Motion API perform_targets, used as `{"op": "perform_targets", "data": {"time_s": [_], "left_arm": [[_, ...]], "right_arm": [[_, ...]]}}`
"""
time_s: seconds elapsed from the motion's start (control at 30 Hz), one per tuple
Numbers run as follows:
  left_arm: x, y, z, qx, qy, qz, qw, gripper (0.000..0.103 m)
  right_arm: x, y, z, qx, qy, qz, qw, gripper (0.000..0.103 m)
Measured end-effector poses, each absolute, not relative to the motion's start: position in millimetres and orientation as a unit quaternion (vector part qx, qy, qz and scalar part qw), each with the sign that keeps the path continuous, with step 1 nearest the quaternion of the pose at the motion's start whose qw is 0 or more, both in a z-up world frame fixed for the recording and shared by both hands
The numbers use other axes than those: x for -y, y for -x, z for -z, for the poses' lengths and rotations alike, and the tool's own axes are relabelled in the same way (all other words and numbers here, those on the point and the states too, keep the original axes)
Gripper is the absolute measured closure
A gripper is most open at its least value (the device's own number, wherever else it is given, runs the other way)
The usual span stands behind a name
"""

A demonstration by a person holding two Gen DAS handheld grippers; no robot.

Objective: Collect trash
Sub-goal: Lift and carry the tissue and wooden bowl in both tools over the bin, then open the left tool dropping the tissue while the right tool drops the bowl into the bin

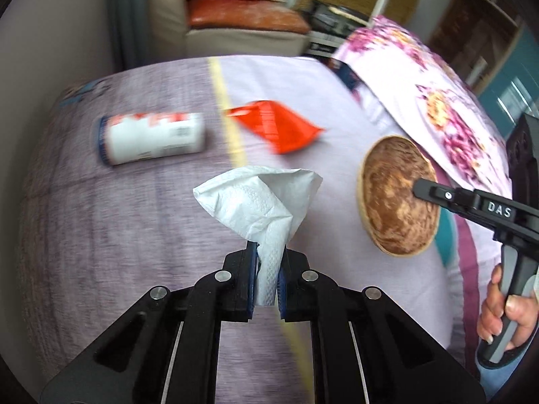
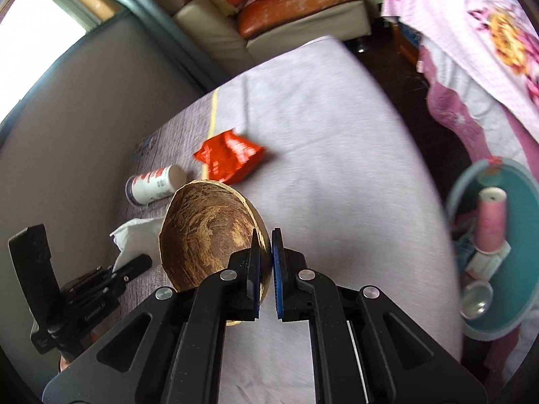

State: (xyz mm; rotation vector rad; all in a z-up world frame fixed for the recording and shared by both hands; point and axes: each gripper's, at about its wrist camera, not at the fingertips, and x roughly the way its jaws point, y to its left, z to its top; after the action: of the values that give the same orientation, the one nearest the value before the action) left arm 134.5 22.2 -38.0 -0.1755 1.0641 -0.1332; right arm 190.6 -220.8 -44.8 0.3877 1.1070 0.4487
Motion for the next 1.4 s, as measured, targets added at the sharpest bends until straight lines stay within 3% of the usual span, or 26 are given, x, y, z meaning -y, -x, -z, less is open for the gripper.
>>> {"op": "perform_targets", "data": {"time_s": [0.63, 1.13, 1.23, 1.3, 1.37, 1.4], "left_arm": [[192, -171, 44, -0.529, -0.016, 0.181, 0.829, 0.092], [273, -186, 74, -0.559, -0.068, 0.219, 0.797, 0.091], [277, -189, 81, -0.565, -0.074, 0.215, 0.793, 0.080], [274, -190, 83, -0.565, -0.074, 0.209, 0.795, 0.051], [270, -191, 83, -0.559, -0.073, 0.199, 0.801, 0.038], [268, -191, 82, -0.557, -0.073, 0.196, 0.804, 0.037]], "right_arm": [[426, -157, 50, -0.463, -0.266, -0.072, 0.843, 0.096], [498, -151, 94, -0.482, -0.285, -0.005, 0.828, 0.093], [497, -152, 101, -0.488, -0.283, -0.004, 0.826, 0.091], [496, -154, 106, -0.494, -0.282, -0.004, 0.823, 0.090], [494, -154, 109, -0.498, -0.280, -0.004, 0.821, 0.090], [494, -155, 112, -0.502, -0.278, -0.005, 0.819, 0.090]]}}
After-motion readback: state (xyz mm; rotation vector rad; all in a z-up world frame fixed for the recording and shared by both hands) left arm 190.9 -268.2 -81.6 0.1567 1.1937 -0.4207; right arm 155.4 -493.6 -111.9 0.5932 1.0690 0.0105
